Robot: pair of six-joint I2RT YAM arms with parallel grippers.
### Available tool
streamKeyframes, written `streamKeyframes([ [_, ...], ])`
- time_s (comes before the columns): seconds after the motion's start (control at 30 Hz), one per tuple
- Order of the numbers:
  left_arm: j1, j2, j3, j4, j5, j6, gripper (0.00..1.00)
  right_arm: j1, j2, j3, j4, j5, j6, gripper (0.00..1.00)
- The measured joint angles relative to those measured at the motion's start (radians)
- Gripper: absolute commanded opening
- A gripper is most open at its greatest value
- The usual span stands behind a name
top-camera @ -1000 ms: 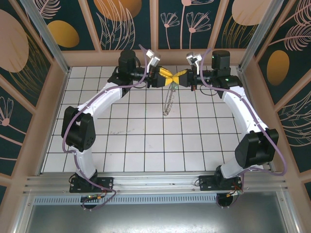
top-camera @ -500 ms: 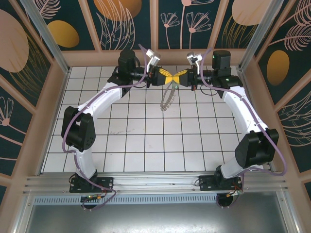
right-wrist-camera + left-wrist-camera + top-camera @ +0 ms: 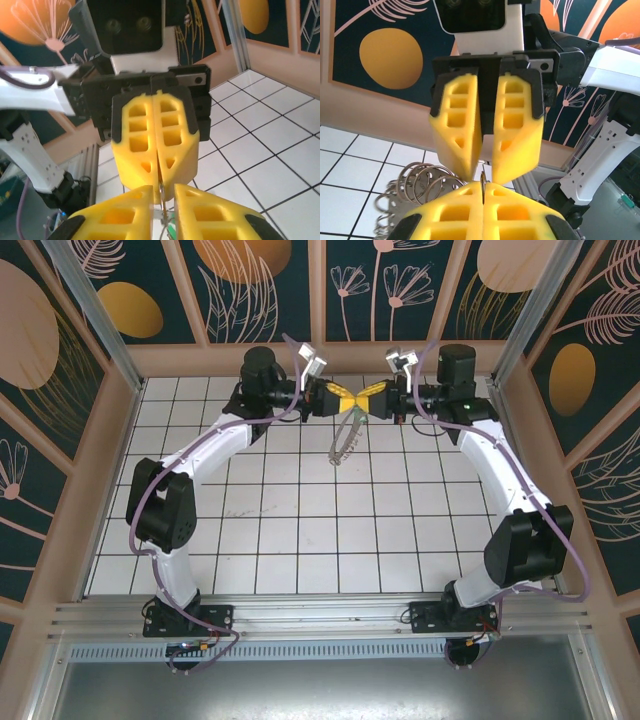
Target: Put the keys on the keyring
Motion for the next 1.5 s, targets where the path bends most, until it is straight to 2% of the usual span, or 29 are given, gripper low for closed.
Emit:
streamKeyframes([
  [0.3, 0.000, -0.034, -0.088, 0.219, -0.087, -0.163, 0.00, -0.051, -0.183, -0.214, 0.301, 0.117, 0.220, 0.36],
  [0.5, 0.000, -0.066, -0.130, 0.393, -0.152, -0.286, 0.00, -0.050, -0.332, -0.470, 0.590, 0.284, 0.382, 0.43],
  [0.63, 0.000, -0.074, -0.150, 0.497, -0.183, -0.367, 0.00, -0.039, -0.357, -0.599, 0.737, 0.398, 0.462, 0.44],
  [0.9, -0.012, -0.074, -0.167, 0.592, -0.206, -0.448, 0.00, 0.080, -0.355, -0.626, 0.803, 0.544, 0.451, 0.48],
  [1.1, -0.024, -0.074, -0.167, 0.614, -0.205, -0.467, 0.00, 0.131, -0.320, -0.588, 0.800, 0.552, 0.400, 0.50],
  [1.5, -0.035, -0.074, -0.167, 0.621, -0.204, -0.480, 0.00, 0.154, -0.278, -0.507, 0.787, 0.534, 0.349, 0.49],
])
